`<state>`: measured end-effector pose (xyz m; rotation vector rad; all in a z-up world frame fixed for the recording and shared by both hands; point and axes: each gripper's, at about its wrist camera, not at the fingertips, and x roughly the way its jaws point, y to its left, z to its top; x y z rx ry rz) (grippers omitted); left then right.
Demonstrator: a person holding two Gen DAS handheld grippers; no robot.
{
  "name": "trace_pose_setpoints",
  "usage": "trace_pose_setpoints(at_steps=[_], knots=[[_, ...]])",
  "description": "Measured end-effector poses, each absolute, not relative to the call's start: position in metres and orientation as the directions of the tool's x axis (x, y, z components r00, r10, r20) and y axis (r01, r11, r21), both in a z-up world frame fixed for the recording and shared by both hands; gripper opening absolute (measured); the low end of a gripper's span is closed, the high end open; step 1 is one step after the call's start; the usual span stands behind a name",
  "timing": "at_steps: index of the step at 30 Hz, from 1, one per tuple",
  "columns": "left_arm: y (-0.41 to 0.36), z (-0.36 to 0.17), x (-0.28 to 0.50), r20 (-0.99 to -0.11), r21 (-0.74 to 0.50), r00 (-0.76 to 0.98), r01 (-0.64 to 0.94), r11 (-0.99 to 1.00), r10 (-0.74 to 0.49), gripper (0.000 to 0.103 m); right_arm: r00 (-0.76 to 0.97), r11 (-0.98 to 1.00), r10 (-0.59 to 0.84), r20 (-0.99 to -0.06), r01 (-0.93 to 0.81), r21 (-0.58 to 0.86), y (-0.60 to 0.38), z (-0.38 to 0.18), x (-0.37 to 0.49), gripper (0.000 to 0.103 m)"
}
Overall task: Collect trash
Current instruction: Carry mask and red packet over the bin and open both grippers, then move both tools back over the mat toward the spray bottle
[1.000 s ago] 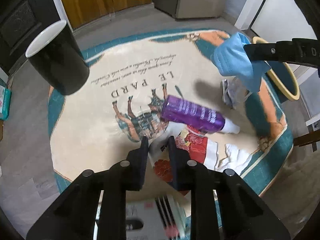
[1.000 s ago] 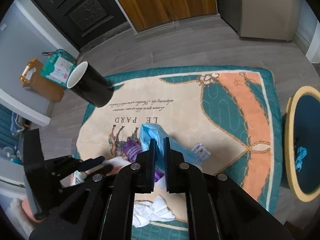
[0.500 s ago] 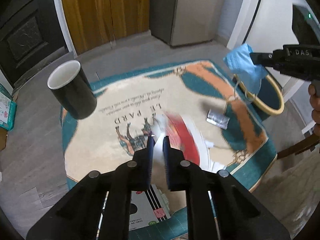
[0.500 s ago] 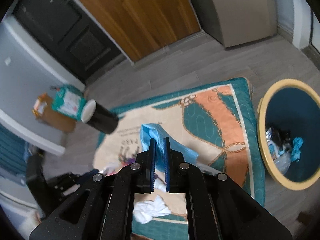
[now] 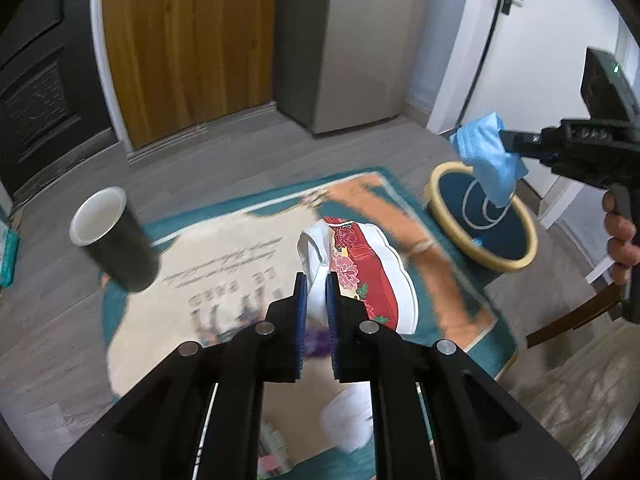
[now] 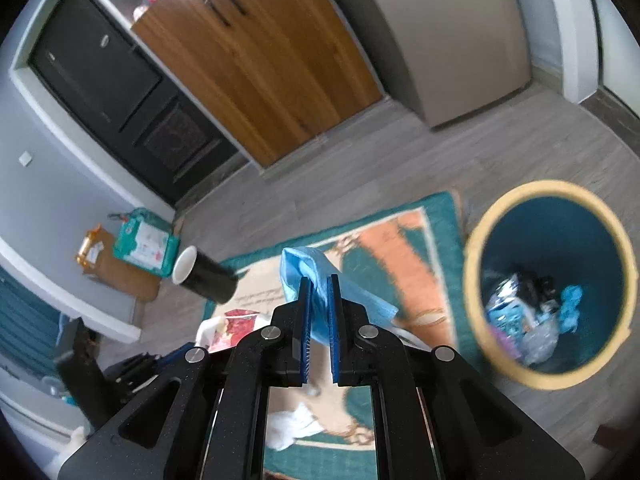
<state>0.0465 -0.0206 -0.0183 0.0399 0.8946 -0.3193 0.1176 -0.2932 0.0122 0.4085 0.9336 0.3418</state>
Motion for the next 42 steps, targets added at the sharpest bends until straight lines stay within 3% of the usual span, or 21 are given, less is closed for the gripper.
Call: trace_pose_setpoints(at_steps=[9, 18, 20, 21, 23, 27, 30, 32, 33, 35, 38, 42], knots=[[-0.134, -0.014, 0.079, -0.739, -0.124, 0.549, 0.458, 0.88, -0.39, 0.009, 0.599, 0.905, 0.309, -0.739, 0.053, 0.422, -0.388, -0.007, 0.127, 0.009], [-0.248, -0.063, 0.112, -0.779, -0.124, 0.472, 0.528, 0.84, -0.412, 0.009, 0.56, 0.885, 0.228, -0.796, 0.222, 0.41, -0.46, -0.049, 0.132, 0.009], [-0.257, -0.07, 0.115, -0.774, -0.132, 0.474, 0.528, 0.839, -0.42, 0.01, 0.571, 0.881, 0.228, -0.789, 0.224, 0.417, -0.465, -0.05, 0.132, 0.02], [-0.257, -0.073, 0.115, -0.773, -0.153, 0.465, 0.523, 0.838, -0.432, 0.013, 0.578, 0.884, 0.214, -0.787, 0.228, 0.407, -0.466, -0.048, 0.13, 0.024], [-0.253, -0.078, 0.116, -0.778, -0.179, 0.45, 0.511, 0.841, -0.439, 0.029, 0.589, 0.884, 0.205, -0.782, 0.232, 0.407, -0.465, -0.045, 0.129, 0.029], [-0.247, -0.072, 0.113, -0.77, -0.158, 0.474, 0.507, 0.847, -0.427, 0.037, 0.598, 0.866, 0.224, -0.77, 0.241, 0.439, -0.468, -0.045, 0.13, 0.034], [-0.234, -0.069, 0.11, -0.767, -0.161, 0.487, 0.484, 0.86, -0.417, 0.06, 0.592, 0.871, 0.231, -0.772, 0.229, 0.436, -0.463, -0.044, 0.132, 0.039], [-0.222, -0.067, 0.106, -0.769, -0.145, 0.502, 0.466, 0.873, -0.396, 0.081, 0.595, 0.877, 0.22, -0.773, 0.226, 0.424, -0.459, -0.041, 0.131, 0.052], [-0.215, -0.063, 0.101, -0.77, -0.122, 0.519, 0.452, 0.884, -0.372, 0.085, 0.6, 0.882, 0.204, -0.774, 0.23, 0.411, -0.456, -0.039, 0.13, 0.057], [-0.203, -0.058, 0.095, -0.767, -0.09, 0.544, 0.433, 0.897, -0.34, 0.095, 0.614, 0.893, 0.162, -0.772, 0.242, 0.38, -0.451, -0.034, 0.125, 0.079], [-0.182, -0.05, 0.085, -0.76, -0.046, 0.581, 0.397, 0.917, -0.29, 0.097, 0.625, 0.905, 0.101, -0.774, 0.265, 0.332, -0.44, -0.029, 0.118, 0.093], [-0.153, -0.033, 0.071, -0.754, -0.005, 0.617, 0.34, 0.94, -0.227, 0.097, 0.612, 0.92, 0.051, -0.789, 0.278, 0.275, -0.415, -0.024, 0.112, 0.096]])
